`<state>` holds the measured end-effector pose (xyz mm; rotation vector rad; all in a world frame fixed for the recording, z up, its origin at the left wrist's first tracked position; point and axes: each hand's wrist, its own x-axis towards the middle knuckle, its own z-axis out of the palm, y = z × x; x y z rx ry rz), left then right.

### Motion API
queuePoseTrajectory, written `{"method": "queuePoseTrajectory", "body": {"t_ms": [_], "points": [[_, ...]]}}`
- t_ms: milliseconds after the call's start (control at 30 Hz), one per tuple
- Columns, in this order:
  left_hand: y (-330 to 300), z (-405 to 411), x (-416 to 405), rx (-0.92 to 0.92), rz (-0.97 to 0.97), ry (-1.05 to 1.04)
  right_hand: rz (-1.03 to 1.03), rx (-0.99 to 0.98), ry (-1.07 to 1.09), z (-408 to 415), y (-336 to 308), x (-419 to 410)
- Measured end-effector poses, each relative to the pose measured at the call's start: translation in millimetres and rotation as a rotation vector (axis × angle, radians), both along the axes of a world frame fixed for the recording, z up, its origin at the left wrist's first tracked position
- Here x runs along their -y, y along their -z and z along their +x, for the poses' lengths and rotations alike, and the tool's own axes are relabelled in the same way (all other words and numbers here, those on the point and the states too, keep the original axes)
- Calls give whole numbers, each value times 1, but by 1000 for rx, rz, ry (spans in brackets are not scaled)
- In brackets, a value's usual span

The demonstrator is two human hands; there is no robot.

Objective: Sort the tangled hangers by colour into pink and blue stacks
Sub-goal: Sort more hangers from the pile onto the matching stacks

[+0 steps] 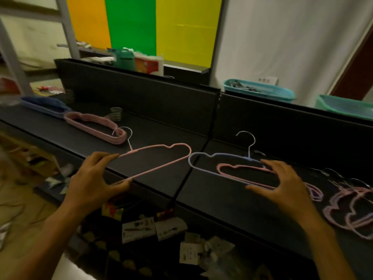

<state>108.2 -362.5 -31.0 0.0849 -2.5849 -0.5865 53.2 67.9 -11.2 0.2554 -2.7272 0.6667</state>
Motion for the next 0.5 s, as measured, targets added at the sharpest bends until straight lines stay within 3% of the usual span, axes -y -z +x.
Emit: {"method": "queuePoseTrajectory", "body": {"t_ms": [500], "points": [[6, -11, 239, 25, -39, 47, -38, -27, -55, -49, -2, 268]]}}
